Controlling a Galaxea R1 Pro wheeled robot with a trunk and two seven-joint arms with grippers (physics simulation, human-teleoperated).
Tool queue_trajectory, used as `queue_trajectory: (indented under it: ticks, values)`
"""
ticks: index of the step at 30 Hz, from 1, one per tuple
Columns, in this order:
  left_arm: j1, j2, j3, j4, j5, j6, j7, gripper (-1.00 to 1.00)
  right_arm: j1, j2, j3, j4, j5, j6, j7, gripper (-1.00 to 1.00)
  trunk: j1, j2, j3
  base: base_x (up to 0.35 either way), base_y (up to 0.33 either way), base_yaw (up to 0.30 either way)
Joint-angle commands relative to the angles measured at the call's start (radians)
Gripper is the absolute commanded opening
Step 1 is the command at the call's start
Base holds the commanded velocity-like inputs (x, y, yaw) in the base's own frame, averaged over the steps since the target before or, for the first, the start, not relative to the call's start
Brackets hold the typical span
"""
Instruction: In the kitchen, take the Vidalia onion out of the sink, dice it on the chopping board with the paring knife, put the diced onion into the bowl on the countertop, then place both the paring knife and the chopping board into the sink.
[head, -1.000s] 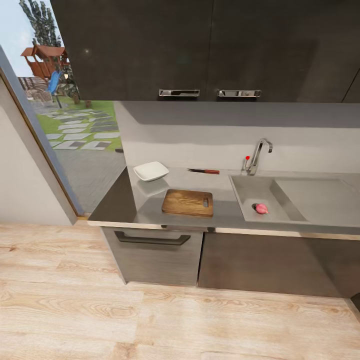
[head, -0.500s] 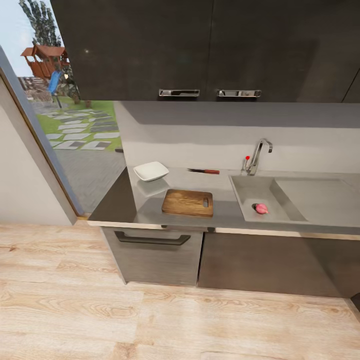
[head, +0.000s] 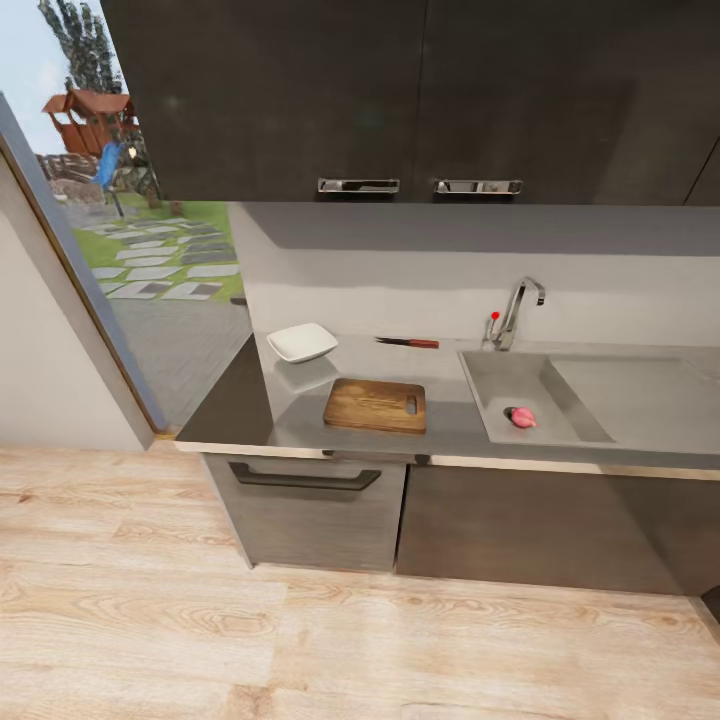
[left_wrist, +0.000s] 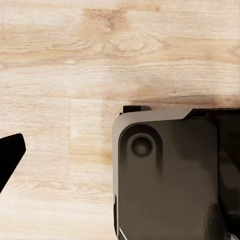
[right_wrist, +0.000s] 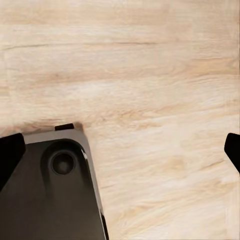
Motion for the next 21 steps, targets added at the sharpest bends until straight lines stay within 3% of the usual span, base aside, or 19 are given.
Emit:
queue_trajectory:
  ticks: [1, 4, 5, 10, 18, 21]
  values:
    - [0.000, 0.000, 0.000, -0.001, 0.000, -0.002, 0.000, 1.00, 0.001, -0.005, -0.001, -0.013, -0.003, -0.015, 0.013, 1.00, 0.001, -0.002, -0.002, 0.000, 0.000, 0.000]
    - [0.000, 0.000, 0.001, 0.000, 0.000, -0.002, 0.000, 1.00, 0.001, -0.055, -0.004, -0.070, -0.006, -0.051, 0.133, 1.00, 0.001, -0.002, -0.002, 0.000, 0.000, 0.000]
    - [0.000, 0.000, 0.001, -0.001, 0.000, -0.002, 0.000, 1.00, 0.001, -0.083, -0.006, -0.095, -0.009, -0.056, 0.200, 1.00, 0.001, -0.002, -0.002, 0.000, 0.000, 0.000]
    - [0.000, 0.000, 0.001, -0.006, -0.001, -0.009, 0.000, 1.00, 0.001, -0.143, -0.018, -0.189, -0.017, -0.066, 0.393, 1.00, 0.001, -0.002, -0.002, 0.000, 0.000, 0.000]
    - [0.000, 0.000, 0.002, -0.009, 0.001, -0.019, 0.001, 1.00, 0.001, -0.152, -0.137, -0.252, -0.022, -0.076, 0.456, 1.00, 0.001, -0.002, -0.002, 0.000, 0.000, 0.000]
    - [0.000, -0.001, 0.002, -0.009, 0.001, -0.020, 0.001, 1.00, 0.001, -0.151, -0.155, -0.245, -0.022, -0.084, 0.460, 1.00, 0.001, -0.002, -0.002, 0.000, 0.000, 0.000]
